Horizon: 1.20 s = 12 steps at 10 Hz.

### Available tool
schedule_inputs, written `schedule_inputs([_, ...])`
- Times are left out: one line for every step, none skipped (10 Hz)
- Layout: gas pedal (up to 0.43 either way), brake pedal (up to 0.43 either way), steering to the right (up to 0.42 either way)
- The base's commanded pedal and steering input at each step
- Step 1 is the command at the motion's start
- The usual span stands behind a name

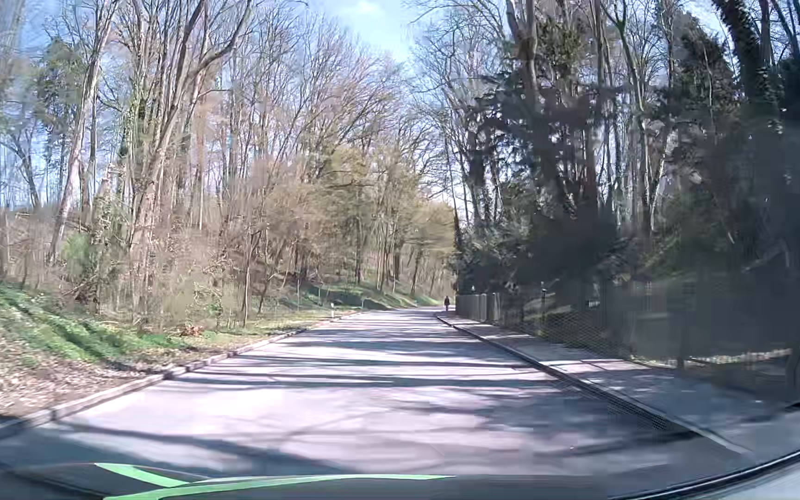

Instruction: Follow the waypoints while adhering to traffic rules and regulations

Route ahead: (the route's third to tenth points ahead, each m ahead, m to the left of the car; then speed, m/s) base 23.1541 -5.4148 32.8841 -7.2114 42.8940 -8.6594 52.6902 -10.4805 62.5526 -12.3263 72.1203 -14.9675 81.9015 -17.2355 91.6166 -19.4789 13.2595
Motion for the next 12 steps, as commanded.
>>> schedule_inputs([0.0,0.098,0.001])
schedule_inputs([0.0,0.128,0.001])
schedule_inputs([0.0,0.152,0.001])
schedule_inputs([0.0,0.177,0.001])
schedule_inputs([0.0,0.183,0.001])
schedule_inputs([0.0,0.189,0.001])
schedule_inputs([0.0,0.195,0.001])
schedule_inputs([0.0,0.195,0.001])
schedule_inputs([0.0,0.195,0.001])
schedule_inputs([0.0,0.195,0.001])
schedule_inputs([0.0,0.195,0.001])
schedule_inputs([0.0,0.195,0.001])
